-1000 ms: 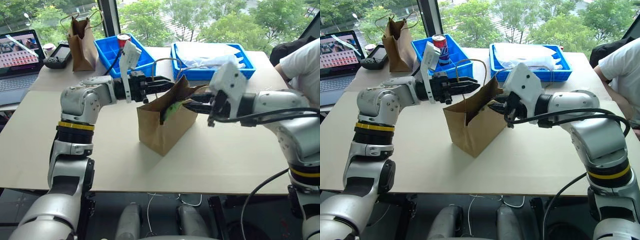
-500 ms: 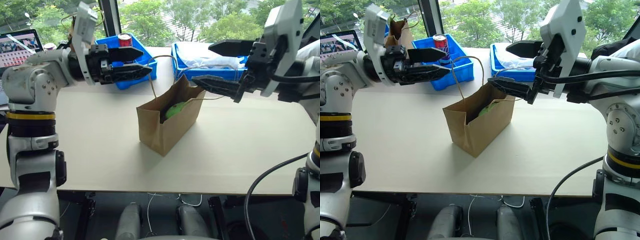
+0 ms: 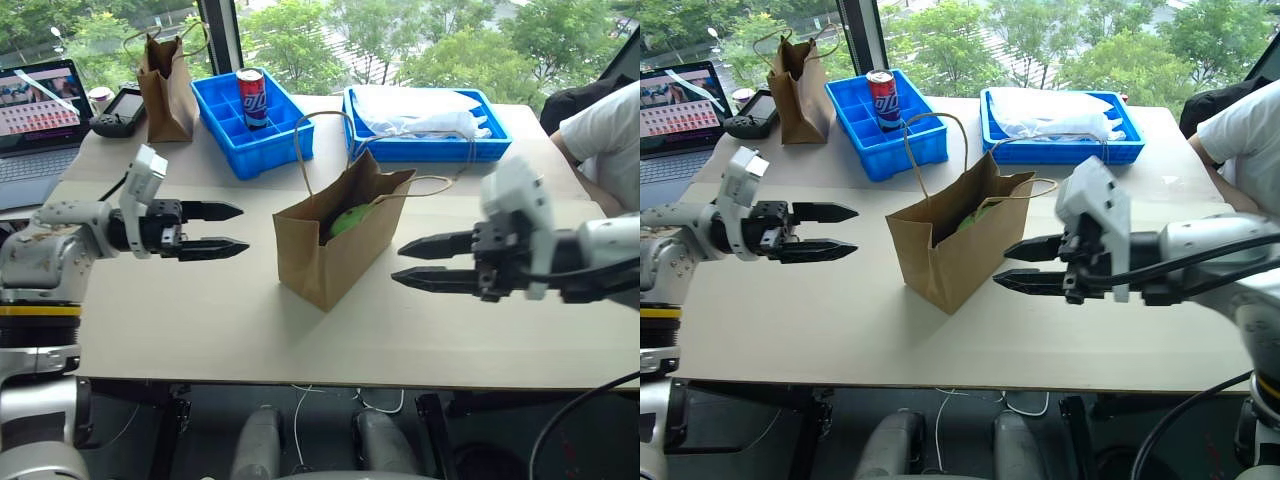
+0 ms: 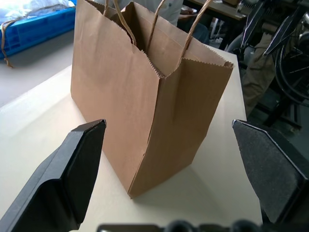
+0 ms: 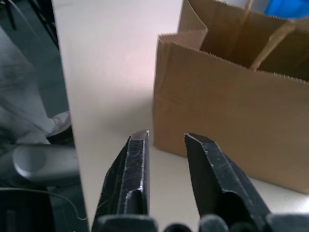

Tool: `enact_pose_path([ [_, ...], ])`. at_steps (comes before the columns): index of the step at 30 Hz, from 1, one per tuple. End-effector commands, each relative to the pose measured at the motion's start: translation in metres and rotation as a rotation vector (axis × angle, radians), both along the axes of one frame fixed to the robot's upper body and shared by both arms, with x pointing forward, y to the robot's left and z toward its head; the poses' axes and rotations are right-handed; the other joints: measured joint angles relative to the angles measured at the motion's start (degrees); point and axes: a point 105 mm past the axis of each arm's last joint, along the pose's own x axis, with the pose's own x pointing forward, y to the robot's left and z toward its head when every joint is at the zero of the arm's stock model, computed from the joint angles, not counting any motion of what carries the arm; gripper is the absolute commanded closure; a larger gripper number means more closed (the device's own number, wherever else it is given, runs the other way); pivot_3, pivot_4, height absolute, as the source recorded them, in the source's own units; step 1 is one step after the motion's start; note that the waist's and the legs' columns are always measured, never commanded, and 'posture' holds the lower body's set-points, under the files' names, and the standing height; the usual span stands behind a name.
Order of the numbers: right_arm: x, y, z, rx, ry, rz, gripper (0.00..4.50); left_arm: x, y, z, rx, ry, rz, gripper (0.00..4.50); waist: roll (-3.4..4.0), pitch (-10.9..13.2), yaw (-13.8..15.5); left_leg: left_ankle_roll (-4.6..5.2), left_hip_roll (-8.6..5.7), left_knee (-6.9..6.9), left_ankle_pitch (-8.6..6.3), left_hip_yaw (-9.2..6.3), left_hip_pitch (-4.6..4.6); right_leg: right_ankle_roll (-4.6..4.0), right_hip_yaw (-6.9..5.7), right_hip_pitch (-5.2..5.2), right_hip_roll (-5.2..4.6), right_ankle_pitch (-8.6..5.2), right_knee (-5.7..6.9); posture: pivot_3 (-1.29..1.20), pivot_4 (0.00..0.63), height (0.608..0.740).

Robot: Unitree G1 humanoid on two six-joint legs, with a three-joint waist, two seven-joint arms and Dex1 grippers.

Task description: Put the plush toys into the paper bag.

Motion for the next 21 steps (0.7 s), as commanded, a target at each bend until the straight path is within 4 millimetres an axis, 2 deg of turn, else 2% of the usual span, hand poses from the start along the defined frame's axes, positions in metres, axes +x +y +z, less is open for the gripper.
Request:
enact_pose_path([
  [1,0.021,0.005,0.009,0.034,-0.159,-0.046,4.46,-0.002,-0.014,0.011,-0.044,-0.047,0.009,0.0,0.0,0.0,-0.2,0.0,-0.01,0.01,0.0,0.0,-0.04,0.0,0.01,-0.06,0.0,0.0,0.03,0.0,0.15,0.733],
  [6,0.035,0.018,0.004,0.062,-0.218,-0.052,4.46,-0.004,-0.034,0.01,-0.072,-0.068,0.02,0.0,0.0,0.0,-0.3,0.01,0.01,-0.01,0.0,-0.04,-0.04,0.01,0.0,-0.06,0.05,0.01,0.07,0.0,0.15,0.733],
  [11,0.042,0.035,0.004,0.097,-0.26,-0.041,4.46,-0.022,-0.059,-0.007,-0.065,-0.02,-0.035,0.0,0.0,0.0,-0.4,0.01,0.01,-0.01,0.0,-0.06,-0.02,0.0,0.0,-0.05,0.06,0.01,0.1,0.0,0.15,0.733],
  [16,0.046,0.048,-0.001,0.126,-0.262,-0.043,4.46,-0.031,-0.07,-0.014,-0.069,0.008,-0.054,0.0,0.0,0.0,-0.3,0.01,0.02,-0.01,0.0,-0.06,-0.02,0.0,0.0,-0.03,0.07,0.01,0.1,0.0,0.15,0.733],
  [21,0.047,0.054,-0.005,0.134,-0.256,-0.042,4.46,-0.026,-0.077,-0.021,-0.076,0.019,-0.031,0.0,0.01,0.0,-0.2,0.01,0.0,0.0,0.0,-0.06,-0.01,0.0,-0.01,-0.01,0.06,0.01,0.09,0.0,0.15,0.733],
])
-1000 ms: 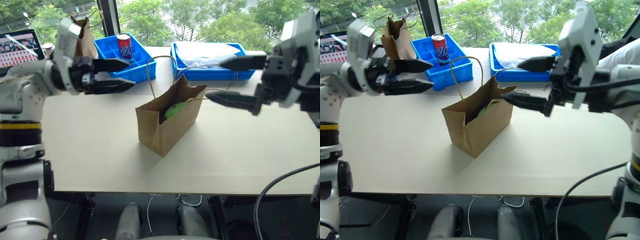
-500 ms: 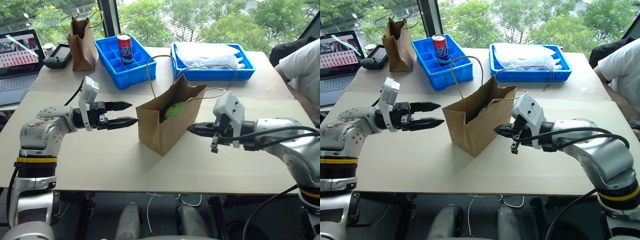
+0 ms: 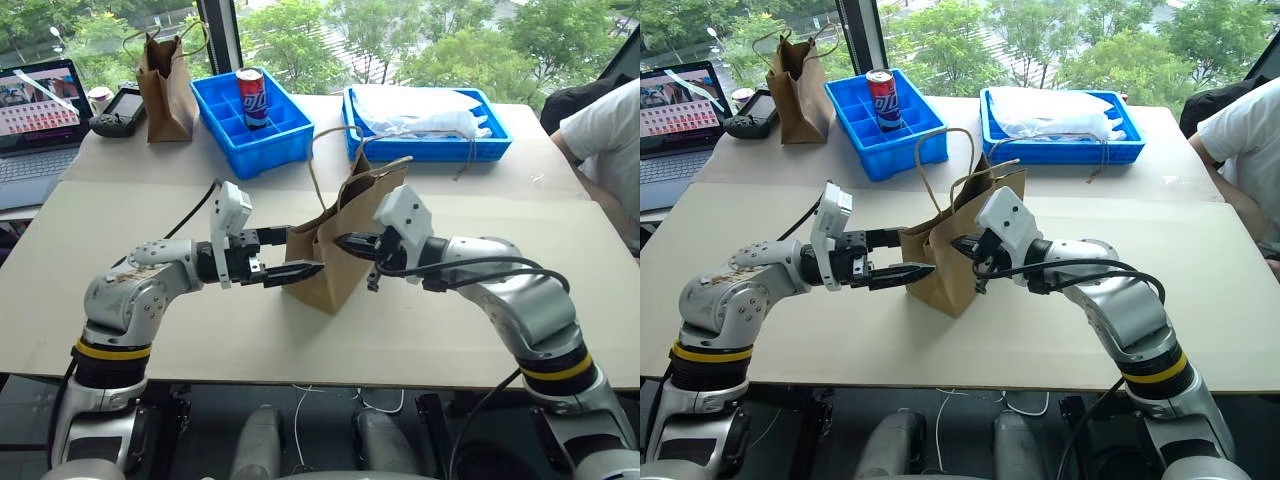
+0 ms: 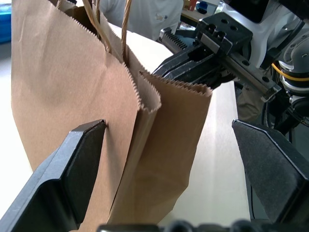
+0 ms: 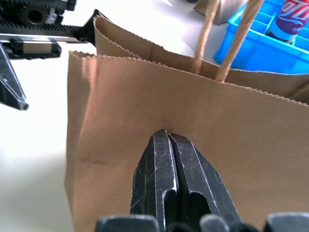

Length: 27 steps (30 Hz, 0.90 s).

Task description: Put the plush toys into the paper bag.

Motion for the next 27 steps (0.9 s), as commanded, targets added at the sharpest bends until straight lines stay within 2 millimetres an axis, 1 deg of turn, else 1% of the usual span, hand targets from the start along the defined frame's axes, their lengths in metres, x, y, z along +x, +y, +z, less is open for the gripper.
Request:
enact_pose_path([
  [1,0.0,0.004,0.01,0.013,-0.057,0.004,4.46,0.001,-0.007,0.0,-0.008,-0.022,0.005,0.0,0.0,0.0,0.0,0.0,0.0,0.0,0.0,0.0,0.0,0.0,0.0,0.0,0.0,0.0,0.0,0.0,0.15,0.733],
  [4,0.002,0.006,0.01,0.017,-0.062,0.002,4.46,0.009,-0.01,-0.006,0.003,-0.017,0.05,0.0,0.0,0.0,0.0,0.0,0.0,0.0,0.0,0.0,0.02,0.0,0.0,0.0,0.01,0.0,0.02,0.0,0.15,0.733],
  [6,0.003,0.005,0.011,0.016,-0.066,-0.003,4.5,0.013,-0.011,-0.01,0.019,-0.021,0.075,0.53,0.0,0.0,-0.1,0.0,0.0,0.0,0.0,0.0,0.03,-0.01,0.0,0.0,0.01,0.0,0.02,0.0,0.15,0.733],
  [7,0.003,0.005,0.011,0.016,-0.068,-0.004,4.5,0.015,-0.011,-0.011,0.026,-0.024,0.083,0.7,0.0,0.0,-0.1,0.0,0.0,0.0,0.0,0.0,0.03,-0.01,0.0,0.0,0.01,0.0,0.02,0.0,0.15,0.733],
  [10,0.003,0.004,0.012,0.019,-0.072,-0.013,4.5,0.017,-0.01,-0.013,0.027,-0.009,0.085,1.79,0.0,0.0,-0.1,0.0,0.0,0.0,0.0,0.0,0.03,-0.01,0.0,0.0,0.01,0.0,0.02,0.0,0.15,0.733],
  [11,0.003,0.004,0.013,0.019,-0.073,-0.017,4.5,0.018,-0.009,-0.014,0.03,-0.005,0.087,2.26,0.0,0.0,-0.1,0.0,0.0,0.0,0.0,0.0,0.03,-0.01,0.0,0.0,0.01,0.0,0.02,0.0,0.15,0.733],
  [12,0.003,0.003,0.013,0.018,-0.075,-0.02,4.5,0.019,-0.009,-0.014,0.038,-0.008,0.086,2.51,0.0,0.0,-0.1,0.0,0.0,0.0,0.0,0.0,0.03,-0.01,0.0,0.0,0.01,0.0,0.02,0.0,0.15,0.733],
  [15,0.003,0.0,0.016,0.015,-0.082,-0.028,4.5,0.02,-0.01,-0.014,0.049,-0.011,0.072,3.59,0.0,0.0,0.0,0.0,0.0,0.0,0.0,0.0,0.03,-0.01,0.0,0.0,0.01,0.0,0.01,0.0,0.15,0.733],
  [17,0.001,-0.004,0.019,0.008,-0.087,-0.033,4.5,0.022,-0.01,-0.01,0.048,-0.022,0.056,4.27,0.0,0.0,0.0,0.0,0.0,0.0,0.0,0.0,0.02,0.0,0.0,0.01,0.01,0.0,0.0,0.0,0.15,0.733],
  [18,0.0,-0.005,0.02,0.006,-0.087,-0.034,4.5,0.022,-0.011,-0.008,0.048,-0.027,0.049,4.46,0.0,0.0,0.1,0.0,-0.01,0.0,0.0,0.0,0.02,0.0,0.0,0.01,0.0,0.0,0.0,0.0,0.15,0.733],
  [19,-0.002,-0.007,0.022,0.005,-0.085,-0.033,4.5,0.023,-0.011,-0.007,0.05,-0.034,0.042,4.46,0.0,0.0,0.0,0.0,-0.01,0.0,0.0,0.0,0.02,0.0,0.0,0.01,0.0,0.0,-0.01,0.0,0.15,0.733],
  [20,-0.008,-0.008,0.024,0.013,-0.055,-0.015,4.5,0.025,-0.01,-0.004,0.056,-0.051,0.035,4.46,0.0,0.0,0.0,0.0,-0.01,0.0,0.0,0.0,0.02,0.0,0.0,0.01,0.0,0.0,-0.02,0.0,0.15,0.733],
  [24,-0.047,-0.019,0.024,-0.012,0.102,0.122,4.5,0.039,-0.007,0.021,0.053,-0.157,-0.05,4.46,0.0,0.0,0.4,0.0,-0.01,-0.01,0.0,-0.02,0.0,-0.01,-0.02,0.02,0.0,0.0,-0.03,0.0,0.15,0.733],
  [25,-0.054,-0.022,0.024,-0.023,0.132,0.139,4.5,0.041,-0.006,0.024,0.063,-0.181,-0.069,4.46,-0.01,0.0,0.4,0.0,-0.01,-0.01,0.0,-0.02,0.0,-0.01,-0.03,0.03,0.0,0.0,-0.05,0.0,0.15,0.733],
  [27,-0.072,-0.033,0.024,-0.047,0.209,0.171,4.5,0.046,-0.004,0.023,0.134,-0.249,-0.133,4.46,0.0,0.0,0.4,0.01,-0.02,-0.01,0.0,-0.03,0.01,-0.01,-0.03,0.07,-0.01,0.0,-0.09,0.0,0.15,0.733],
])
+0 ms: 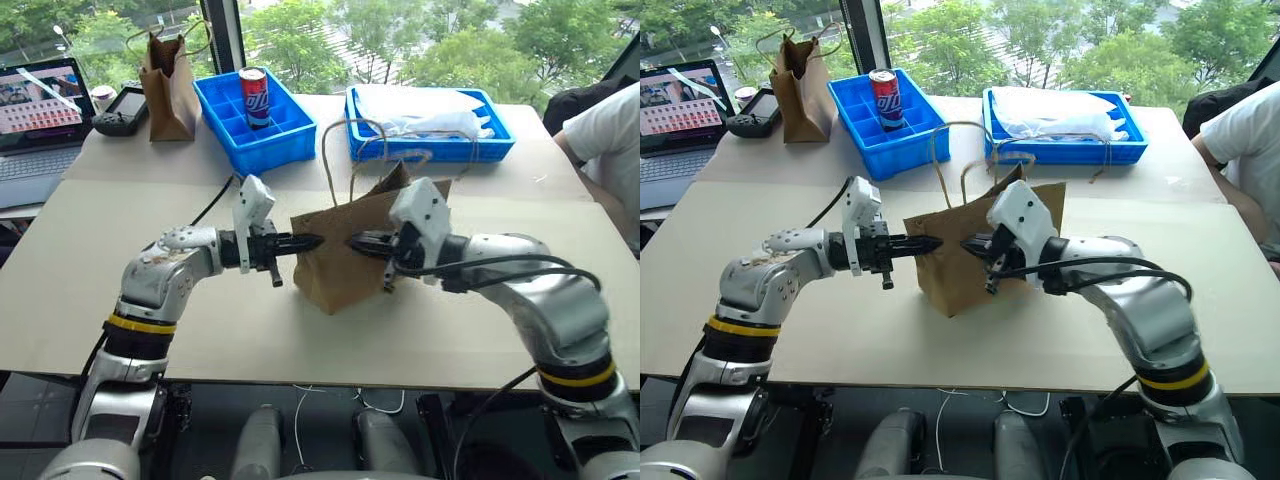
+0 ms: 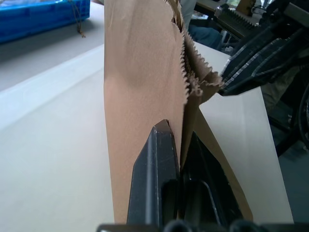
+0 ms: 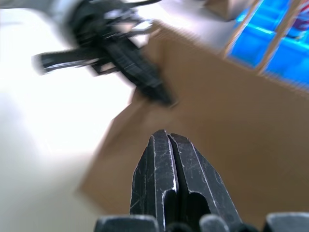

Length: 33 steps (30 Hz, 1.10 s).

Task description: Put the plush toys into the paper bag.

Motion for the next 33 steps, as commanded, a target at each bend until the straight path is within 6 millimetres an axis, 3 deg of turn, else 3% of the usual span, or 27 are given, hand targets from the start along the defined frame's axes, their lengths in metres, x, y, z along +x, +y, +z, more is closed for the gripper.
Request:
enact_pose_path([
  [1,-0.034,-0.014,0.009,-0.024,0.092,0.079,4.5,0.004,0.003,0.005,0.105,-0.147,-0.12,4.46,0.0,0.0,-0.2,0.0,0.0,-0.02,0.0,0.0,0.0,0.0,0.0,-0.01,0.0,0.0,-0.02,0.0,0.15,0.733],
  [4,-0.049,-0.034,0.011,-0.056,0.153,0.046,4.5,0.007,0.012,-0.002,0.2,-0.223,-0.231,4.46,0.01,0.0,-0.1,0.01,-0.01,-0.07,-0.01,0.0,0.02,-0.01,0.0,0.02,0.0,-0.01,-0.07,0.0,0.15,0.733],
  [10,-0.054,-0.069,0.008,-0.097,0.208,-0.13,4.5,0.01,0.022,-0.005,0.223,-0.269,-0.352,4.46,0.0,0.0,-0.2,0.02,0.0,-0.07,-0.01,0.01,-0.02,-0.02,0.0,-0.02,-0.01,0.0,-0.08,0.0,0.15,0.733],
  [14,-0.054,-0.076,0.004,-0.118,0.217,-0.182,4.5,0.013,0.029,-0.019,0.301,-0.288,-0.361,4.46,0.0,0.0,-0.5,0.02,0.0,-0.06,-0.01,0.01,-0.03,-0.01,0.01,-0.02,-0.03,-0.01,-0.07,0.0,0.15,0.733],
  [19,-0.05,-0.079,0.005,-0.121,0.202,-0.208,4.5,0.021,0.036,-0.019,0.28,-0.251,-0.312,4.46,0.0,0.0,-0.5,0.03,0.0,-0.03,-0.01,0.0,-0.03,0.0,0.02,-0.03,-0.02,-0.01,-0.02,0.0,0.15,0.733],
  [22,-0.048,-0.082,0.004,-0.128,0.211,-0.216,4.5,0.026,0.043,-0.011,0.233,-0.223,-0.258,3.74,0.0,0.0,-0.5,0.03,0.0,-0.03,-0.01,0.0,-0.03,0.01,0.02,-0.03,-0.02,-0.01,-0.02,0.0,0.15,0.733],
  [27,-0.044,-0.094,-0.001,-0.162,0.247,-0.244,4.5,0.023,0.071,0.018,0.099,-0.176,-0.168,2.0,-0.01,0.0,-0.6,0.03,0.01,-0.03,-0.01,0.0,-0.05,0.01,0.02,-0.06,-0.02,-0.02,-0.01,0.0,0.15,0.733],
  [33,-0.039,-0.109,-0.011,-0.192,0.269,-0.276,4.5,-0.002,0.131,0.034,0.042,-0.112,-0.006,0.02,0.01,0.0,-1.1,0.06,0.07,-0.06,-0.03,0.0,-0.03,0.03,0.02,-0.1,0.0,-0.03,0.03,0.0,0.15,0.733],
])
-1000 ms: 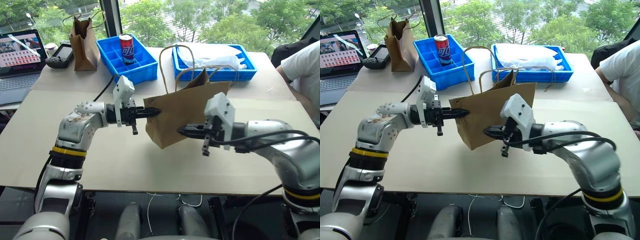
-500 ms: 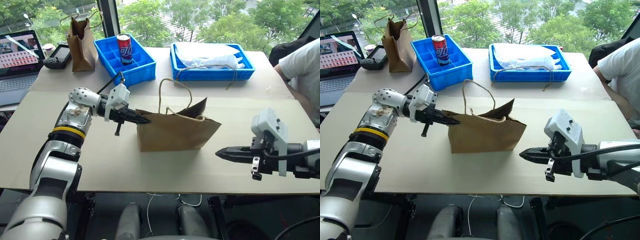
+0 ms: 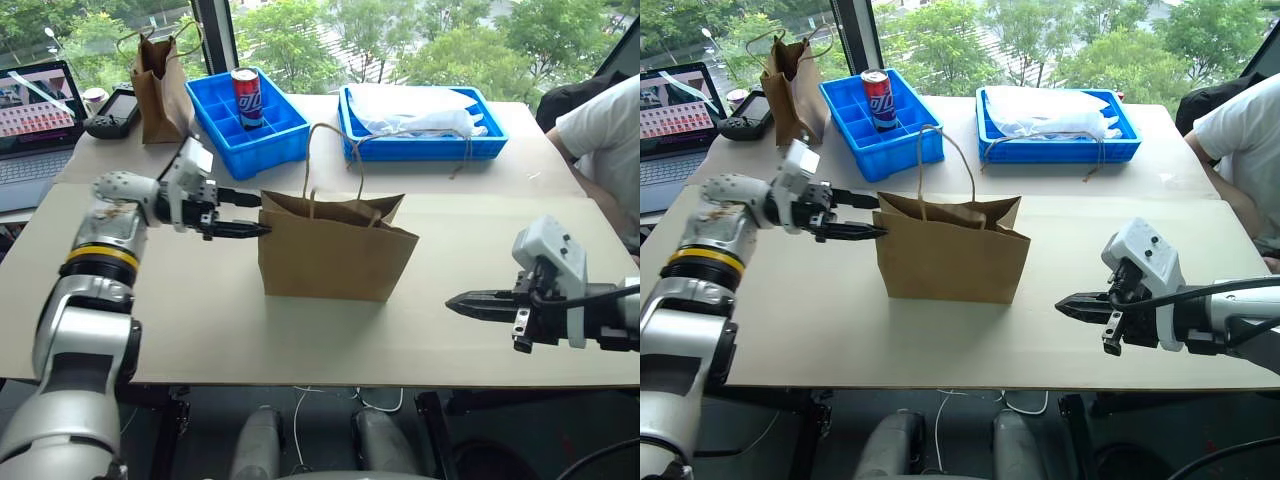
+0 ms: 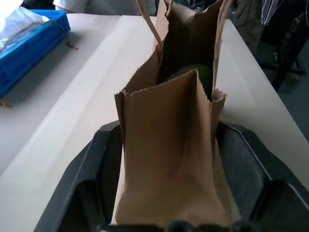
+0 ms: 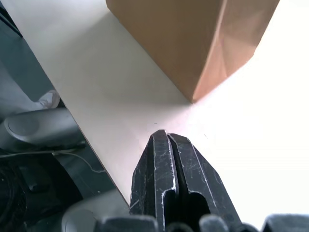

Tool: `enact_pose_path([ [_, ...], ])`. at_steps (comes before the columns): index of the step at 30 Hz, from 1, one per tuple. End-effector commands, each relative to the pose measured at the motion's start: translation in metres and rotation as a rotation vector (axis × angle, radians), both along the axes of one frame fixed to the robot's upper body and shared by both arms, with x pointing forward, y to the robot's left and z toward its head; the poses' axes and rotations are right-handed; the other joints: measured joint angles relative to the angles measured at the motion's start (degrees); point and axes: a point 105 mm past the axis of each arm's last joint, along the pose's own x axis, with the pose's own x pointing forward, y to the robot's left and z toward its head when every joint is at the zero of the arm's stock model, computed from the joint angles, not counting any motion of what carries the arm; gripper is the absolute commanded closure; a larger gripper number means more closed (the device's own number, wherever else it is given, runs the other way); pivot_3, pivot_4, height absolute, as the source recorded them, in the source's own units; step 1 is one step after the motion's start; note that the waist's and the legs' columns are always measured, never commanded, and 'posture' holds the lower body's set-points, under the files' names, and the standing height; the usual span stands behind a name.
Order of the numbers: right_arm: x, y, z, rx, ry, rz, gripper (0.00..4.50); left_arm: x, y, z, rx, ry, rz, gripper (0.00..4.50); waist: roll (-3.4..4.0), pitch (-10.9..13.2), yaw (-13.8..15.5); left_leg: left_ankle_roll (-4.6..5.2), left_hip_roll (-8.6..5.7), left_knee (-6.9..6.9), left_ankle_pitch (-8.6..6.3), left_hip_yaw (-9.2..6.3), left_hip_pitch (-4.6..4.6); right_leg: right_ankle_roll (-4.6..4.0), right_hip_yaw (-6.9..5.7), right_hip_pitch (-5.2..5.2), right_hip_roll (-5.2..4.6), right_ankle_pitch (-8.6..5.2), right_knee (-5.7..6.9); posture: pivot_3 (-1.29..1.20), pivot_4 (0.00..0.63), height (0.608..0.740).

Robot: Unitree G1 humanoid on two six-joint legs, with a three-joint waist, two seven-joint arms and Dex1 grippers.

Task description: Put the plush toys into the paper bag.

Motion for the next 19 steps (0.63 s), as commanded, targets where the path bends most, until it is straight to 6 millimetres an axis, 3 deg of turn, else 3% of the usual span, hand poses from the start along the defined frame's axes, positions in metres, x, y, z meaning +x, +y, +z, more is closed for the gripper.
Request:
enact_pose_path([
  [1,0.007,-0.006,0.005,0.002,-0.06,-0.004,4.5,-0.012,0.03,0.021,-0.072,-0.018,0.114,0.02,0.0,0.0,0.2,0.0,0.0,0.0,0.0,0.0,0.01,0.0,-0.01,0.01,0.0,0.0,0.02,0.0,0.15,0.733],
  [3,0.015,-0.012,0.005,0.013,-0.109,-0.028,4.5,-0.017,0.041,0.017,-0.086,0.007,0.193,0.02,0.0,0.0,0.3,-0.01,0.0,0.02,0.0,0.0,0.01,0.0,-0.01,0.02,0.0,0.0,0.03,0.0,0.15,0.733],
  [8,0.046,-0.041,0.009,0.025,-0.352,-0.212,4.5,-0.029,0.05,-0.018,-0.071,0.106,0.378,0.02,0.0,0.0,1.0,-0.01,-0.04,0.04,0.01,0.05,0.03,0.01,-0.02,0.06,-0.08,-0.01,0.0,0.0,0.15,0.733],
  [12,0.055,-0.046,0.013,0.179,-0.458,-0.328,4.5,-0.026,0.05,-0.035,-0.045,-0.006,0.546,0.02,-0.02,0.0,1.3,-0.01,-0.02,0.06,0.01,0.05,0.03,0.0,-0.02,0.08,-0.05,0.01,-0.01,0.0,0.15,0.733],
  [19,0.053,-0.048,-0.019,0.117,-0.43,-0.377,4.5,-0.027,0.031,-0.055,-0.072,-0.005,0.58,0.02,-0.01,0.0,1.3,-0.02,-0.04,0.06,0.01,0.08,0.06,-0.01,0.0,0.1,-0.05,0.02,0.0,0.0,0.15,0.733],
])
